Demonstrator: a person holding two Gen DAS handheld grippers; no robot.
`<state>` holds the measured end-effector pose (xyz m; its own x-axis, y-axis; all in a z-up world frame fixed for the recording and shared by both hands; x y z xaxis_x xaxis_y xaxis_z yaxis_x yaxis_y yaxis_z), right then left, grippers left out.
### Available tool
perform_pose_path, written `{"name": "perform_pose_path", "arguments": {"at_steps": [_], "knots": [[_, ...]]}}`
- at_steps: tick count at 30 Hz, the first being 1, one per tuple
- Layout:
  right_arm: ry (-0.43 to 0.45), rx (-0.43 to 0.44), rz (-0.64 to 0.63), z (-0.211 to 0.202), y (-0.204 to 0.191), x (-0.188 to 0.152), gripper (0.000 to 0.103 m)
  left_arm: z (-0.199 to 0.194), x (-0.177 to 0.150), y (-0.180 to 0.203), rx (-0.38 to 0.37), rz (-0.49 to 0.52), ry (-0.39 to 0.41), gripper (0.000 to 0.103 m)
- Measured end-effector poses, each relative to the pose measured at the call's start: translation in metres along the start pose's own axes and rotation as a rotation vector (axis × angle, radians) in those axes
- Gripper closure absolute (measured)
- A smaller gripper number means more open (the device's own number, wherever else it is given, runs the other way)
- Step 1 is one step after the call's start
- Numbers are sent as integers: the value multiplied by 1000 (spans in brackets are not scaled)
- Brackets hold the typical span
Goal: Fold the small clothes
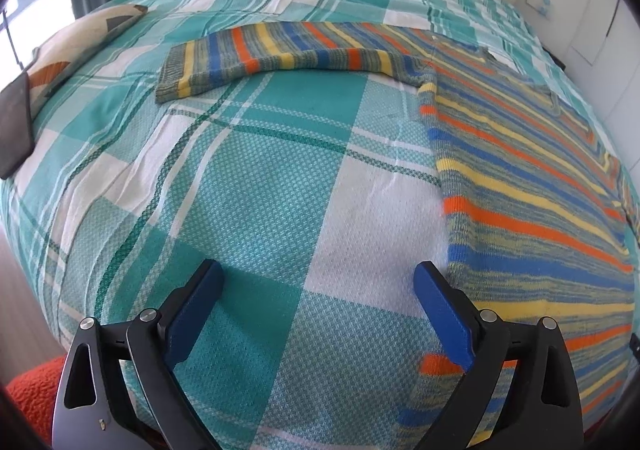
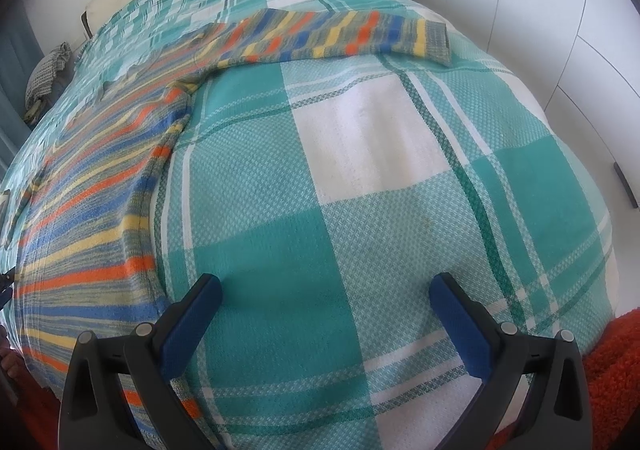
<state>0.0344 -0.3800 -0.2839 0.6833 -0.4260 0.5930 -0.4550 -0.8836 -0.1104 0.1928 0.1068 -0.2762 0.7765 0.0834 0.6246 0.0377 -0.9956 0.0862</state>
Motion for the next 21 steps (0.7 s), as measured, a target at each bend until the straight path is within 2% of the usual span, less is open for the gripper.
{"name": "perform_pose_path", "arguments": {"at_steps": [21], "knots": [[12,-38,-39,2,-2,-2,0,1,-2,1,12,18,-8,4]]}}
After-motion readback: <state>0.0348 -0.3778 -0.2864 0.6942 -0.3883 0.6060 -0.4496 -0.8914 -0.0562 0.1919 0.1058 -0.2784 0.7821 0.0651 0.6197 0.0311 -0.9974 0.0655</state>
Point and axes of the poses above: each gripper's, at about its wrist camera, not at the fingertips, and z roughly the way its jaws point, y to its right, x to its top, the point moved 10 cm from there along z, roughly the way its jaws point, and after that the axes turned 7 degrees about y, right-handed, at the moved point
